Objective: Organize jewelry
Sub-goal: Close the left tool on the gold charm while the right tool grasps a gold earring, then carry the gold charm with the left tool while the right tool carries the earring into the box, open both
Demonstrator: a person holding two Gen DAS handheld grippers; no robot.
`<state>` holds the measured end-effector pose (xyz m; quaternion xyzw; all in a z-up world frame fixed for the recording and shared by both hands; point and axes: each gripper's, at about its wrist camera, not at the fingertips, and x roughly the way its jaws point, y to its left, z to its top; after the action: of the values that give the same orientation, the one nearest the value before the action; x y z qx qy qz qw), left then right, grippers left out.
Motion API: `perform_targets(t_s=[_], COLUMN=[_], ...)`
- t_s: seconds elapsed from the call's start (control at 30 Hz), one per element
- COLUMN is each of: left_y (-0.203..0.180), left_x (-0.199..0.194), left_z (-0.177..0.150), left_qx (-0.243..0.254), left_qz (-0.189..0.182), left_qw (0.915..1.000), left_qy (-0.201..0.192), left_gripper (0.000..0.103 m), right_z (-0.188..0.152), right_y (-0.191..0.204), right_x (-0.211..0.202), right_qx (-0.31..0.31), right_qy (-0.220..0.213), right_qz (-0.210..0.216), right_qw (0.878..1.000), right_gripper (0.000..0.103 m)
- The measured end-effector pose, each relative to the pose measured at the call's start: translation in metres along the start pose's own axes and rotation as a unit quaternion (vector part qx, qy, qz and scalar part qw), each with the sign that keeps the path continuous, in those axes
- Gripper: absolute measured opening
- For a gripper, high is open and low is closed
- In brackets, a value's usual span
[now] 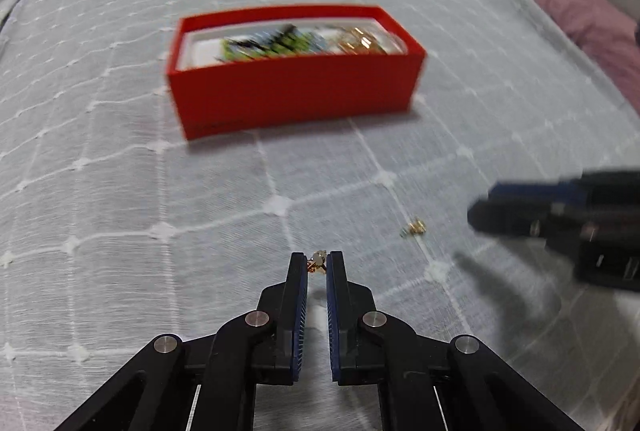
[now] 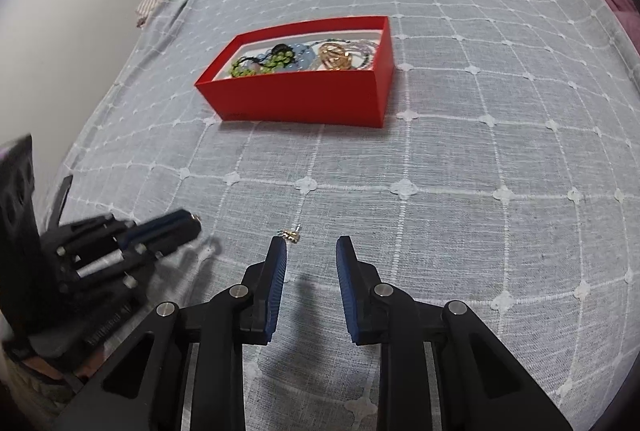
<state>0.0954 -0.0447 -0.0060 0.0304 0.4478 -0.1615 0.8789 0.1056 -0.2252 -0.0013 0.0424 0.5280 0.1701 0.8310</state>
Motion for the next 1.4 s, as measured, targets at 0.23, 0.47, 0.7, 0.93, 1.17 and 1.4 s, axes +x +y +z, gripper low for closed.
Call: perform_targets(t_s=[0.23, 0.47, 0.7, 0.93, 1.17, 1.4], left_y=[0.025, 0.041, 0.043, 0.043, 0.042, 0.04], left_x=[-0.007, -0.012, -0.013, -0.012, -0.01, -0.01], left_z=[0.006, 0.009, 0.009, 0.008, 0.008, 0.008], left_qx=[-0.044, -0.073, -0.073, -0.073, -0.069, -0.065], left_qz=[0.007, 0.008, 0.004, 0.007, 0.013, 0.015], left_qw=[0.999, 0.9973, 0.9972, 0.9972, 0.9975, 0.9977], left_qy=[-0.006, -0.011, -0.01, -0.009, -0.007, -0.007], left_gripper=[0.004, 0.004, 0.004, 0.004, 0.004, 0.004], right_z=[-0.003, -0.003, -0.006, -0.007, -0.007, -0.006], right_y=[0.006, 0.019, 0.029, 0.032, 0.033, 0.032], right_x=[0.025, 0.038, 0.04, 0.041, 0.042, 0.041], right_qx=[0.002, -0.014, -0.04, -0.053, -0.054, -0.055], right_qy=[0.014, -0.005, -0.018, -0.02, -0.02, -0.02], right_qz=[0.014, -0.015, -0.05, -0.058, -0.063, -0.066], right_qw=[1.0, 1.0, 0.998, 0.997, 0.996, 0.996], right_gripper=[0.027, 0.028, 0.025, 0.021, 0.018, 0.01])
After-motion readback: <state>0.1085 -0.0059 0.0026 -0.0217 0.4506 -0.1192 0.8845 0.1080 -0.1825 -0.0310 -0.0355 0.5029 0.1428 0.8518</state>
